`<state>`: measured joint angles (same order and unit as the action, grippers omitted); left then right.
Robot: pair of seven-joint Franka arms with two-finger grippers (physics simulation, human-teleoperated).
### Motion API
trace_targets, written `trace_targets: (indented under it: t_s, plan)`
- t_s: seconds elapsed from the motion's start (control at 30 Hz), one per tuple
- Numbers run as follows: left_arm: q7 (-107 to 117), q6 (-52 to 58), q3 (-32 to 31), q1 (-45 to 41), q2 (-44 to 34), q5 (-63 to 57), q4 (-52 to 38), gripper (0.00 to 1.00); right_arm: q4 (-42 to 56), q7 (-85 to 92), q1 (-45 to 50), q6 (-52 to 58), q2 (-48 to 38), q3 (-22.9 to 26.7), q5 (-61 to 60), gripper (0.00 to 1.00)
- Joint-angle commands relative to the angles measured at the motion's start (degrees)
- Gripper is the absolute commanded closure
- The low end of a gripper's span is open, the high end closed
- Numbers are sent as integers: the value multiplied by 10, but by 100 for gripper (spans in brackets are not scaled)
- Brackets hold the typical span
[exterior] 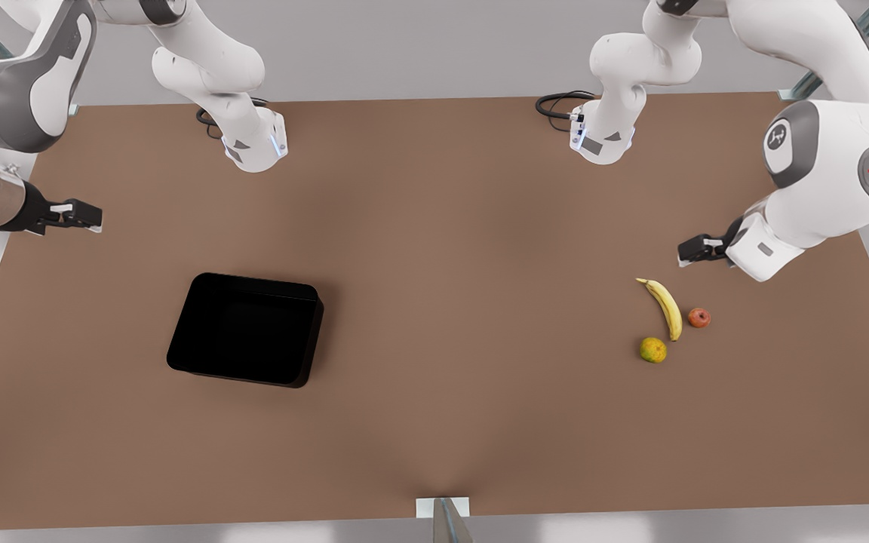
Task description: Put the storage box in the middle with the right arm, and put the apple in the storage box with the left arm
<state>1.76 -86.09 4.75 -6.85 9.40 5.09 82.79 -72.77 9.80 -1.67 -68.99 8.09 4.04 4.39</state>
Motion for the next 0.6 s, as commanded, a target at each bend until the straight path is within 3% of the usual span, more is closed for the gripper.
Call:
trace_targets:
  t_s: [0.0, 0.1, 0.2, 0.27, 0.37, 0.5, 0.57]
  plan:
    - [0, 0, 0, -1, 0, 0, 0, 0, 0, 0, 0, 0, 0, -1, 0, 0]
    - [9, 11, -5, 0, 15, -15, -25, 0, -4, -83, 5, -11, 50, -9, -4, 0]
    - [39, 58, 10, 53, 54, 8, -26, 0, -187, -166, -4, -227, 32, -55, -17, 0]
    - [192, 67, 19, 134, 80, 122, -23, 0, -257, -299, -7, -297, 36, -73, -18, 0]
    - [434, 6, 51, 151, 96, 246, 17, 0, -376, -301, -23, -417, 8, -74, -25, 0]
    - [519, -108, 65, 185, 113, 425, 112, 0, -398, -250, -37, -445, 28, -66, -26, 0]
    - [504, -108, 65, 214, 143, 536, 149, 0, -437, -240, -36, -521, 38, -66, -46, 0]
